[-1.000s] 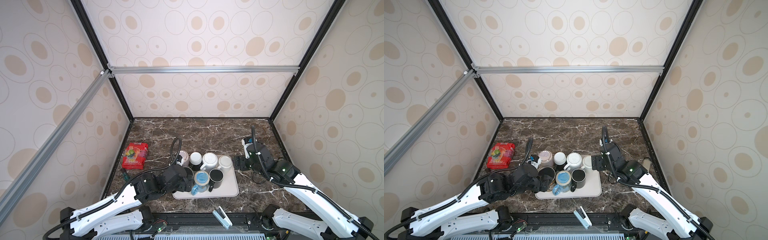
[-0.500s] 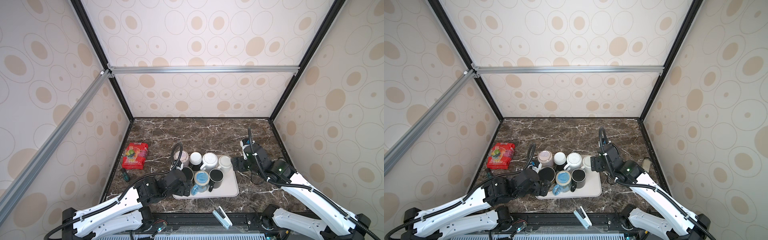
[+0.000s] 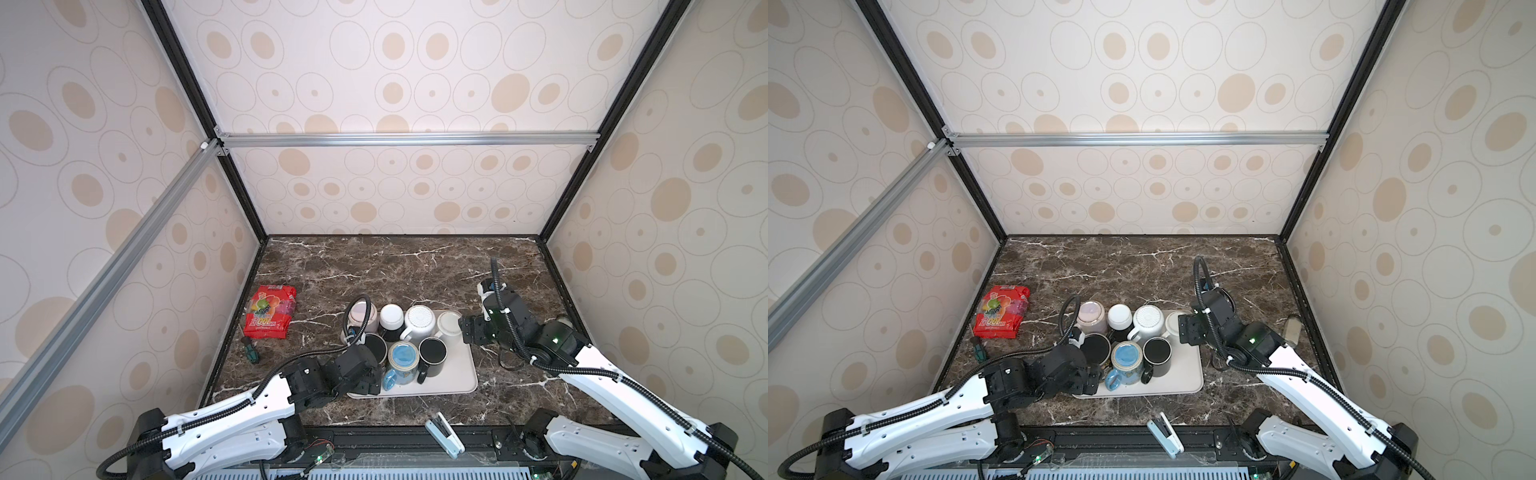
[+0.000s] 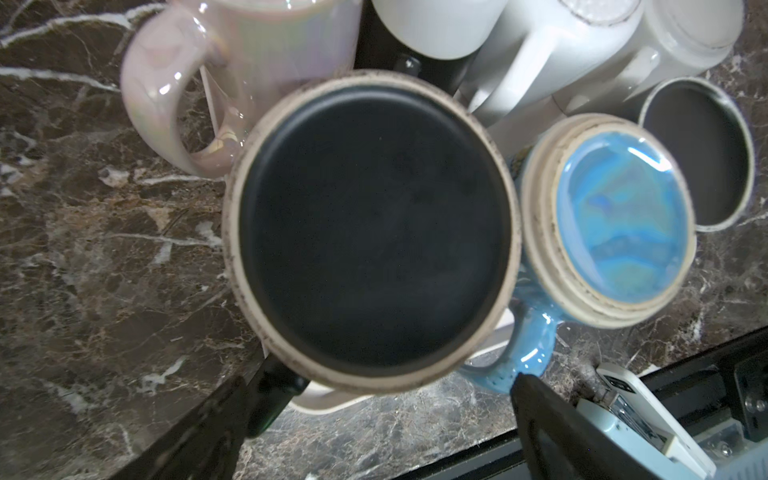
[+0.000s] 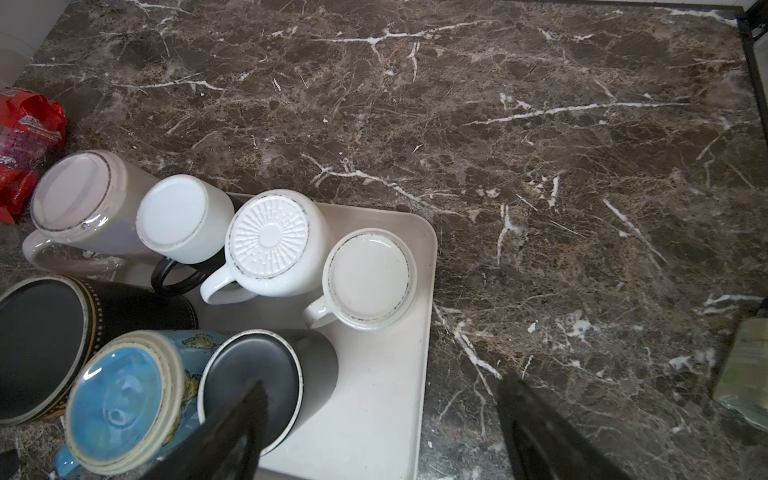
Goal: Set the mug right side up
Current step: 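Move the left gripper over the black skull-print mug while the right gripper approaches the tray, then lower the left gripper and grasp the upside-down black skull-print mug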
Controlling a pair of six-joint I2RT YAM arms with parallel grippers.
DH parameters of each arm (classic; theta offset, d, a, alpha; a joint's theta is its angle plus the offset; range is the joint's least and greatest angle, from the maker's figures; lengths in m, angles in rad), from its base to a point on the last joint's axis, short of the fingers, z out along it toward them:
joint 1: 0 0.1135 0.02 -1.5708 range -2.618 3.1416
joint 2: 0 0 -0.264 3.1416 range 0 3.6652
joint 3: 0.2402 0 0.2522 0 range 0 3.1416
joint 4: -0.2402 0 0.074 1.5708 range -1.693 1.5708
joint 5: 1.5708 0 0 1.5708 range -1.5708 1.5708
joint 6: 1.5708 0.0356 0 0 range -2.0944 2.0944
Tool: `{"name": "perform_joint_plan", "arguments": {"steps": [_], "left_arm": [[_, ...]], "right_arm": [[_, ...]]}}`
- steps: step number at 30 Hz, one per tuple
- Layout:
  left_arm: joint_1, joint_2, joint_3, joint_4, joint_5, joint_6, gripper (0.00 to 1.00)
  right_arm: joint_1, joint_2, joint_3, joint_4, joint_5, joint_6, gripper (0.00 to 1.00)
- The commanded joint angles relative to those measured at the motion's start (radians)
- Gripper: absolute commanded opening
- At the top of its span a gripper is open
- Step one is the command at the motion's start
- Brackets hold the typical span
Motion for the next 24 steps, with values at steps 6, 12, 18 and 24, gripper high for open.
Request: {"name": "perform_joint_plan", "arguments": {"steps": [6, 12, 18, 24], "left_arm": [[0.005, 0.015, -0.028, 0.063, 0.007, -0.048, 0.84], [0.005, 0.058, -0.023, 0.047, -0.032, -0.032, 0.59], [0.003, 0.123, -0.026, 0.047, -0.044, -0.039, 0.5], [0.002, 0.128, -0.005, -0.008, -0.113, -0.05, 0.42]], "right_arm": [[0.029, -0.006, -0.007, -0.01, 0.053, 0.028, 0.89], [0.032, -0.01, -0.027, 0.01, 0.056, 0.035, 0.88], [0.035, -0.014, -0.034, 0.016, 0.067, 0.055, 0.88], [0.037, -0.025, -0.044, 0.018, 0.074, 0.067, 0.85]]}}
